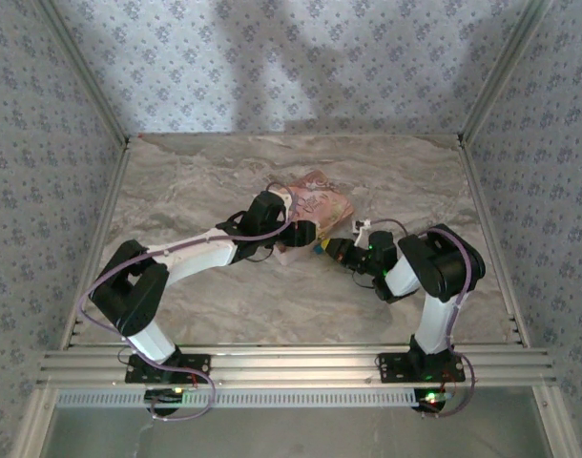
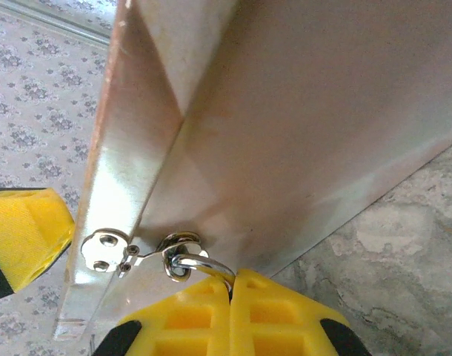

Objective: Unlock the padlock with the key

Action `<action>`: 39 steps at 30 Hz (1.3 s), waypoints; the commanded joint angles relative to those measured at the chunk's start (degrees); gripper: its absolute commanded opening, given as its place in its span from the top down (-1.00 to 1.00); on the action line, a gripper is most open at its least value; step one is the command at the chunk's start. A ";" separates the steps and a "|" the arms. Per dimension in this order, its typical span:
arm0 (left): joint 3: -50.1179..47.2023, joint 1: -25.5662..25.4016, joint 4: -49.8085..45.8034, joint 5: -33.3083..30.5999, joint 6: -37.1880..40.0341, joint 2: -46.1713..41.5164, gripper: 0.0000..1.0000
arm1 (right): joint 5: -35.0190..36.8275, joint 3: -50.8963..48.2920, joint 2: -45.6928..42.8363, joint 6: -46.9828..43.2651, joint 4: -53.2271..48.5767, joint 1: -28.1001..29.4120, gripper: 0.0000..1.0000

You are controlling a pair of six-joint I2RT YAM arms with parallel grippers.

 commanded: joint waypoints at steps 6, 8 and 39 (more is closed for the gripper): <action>-3.31 -0.23 -12.93 -0.92 -1.93 2.58 -0.41 | 2.03 1.20 0.22 1.25 4.85 -1.70 1.00; -3.40 -0.21 -12.88 -0.91 -1.97 2.60 -0.42 | 2.21 0.85 0.29 1.16 5.58 -1.73 1.00; -3.93 -0.03 -13.99 -2.20 -1.35 1.89 -0.45 | 0.14 2.15 2.27 -4.19 3.96 -2.52 1.00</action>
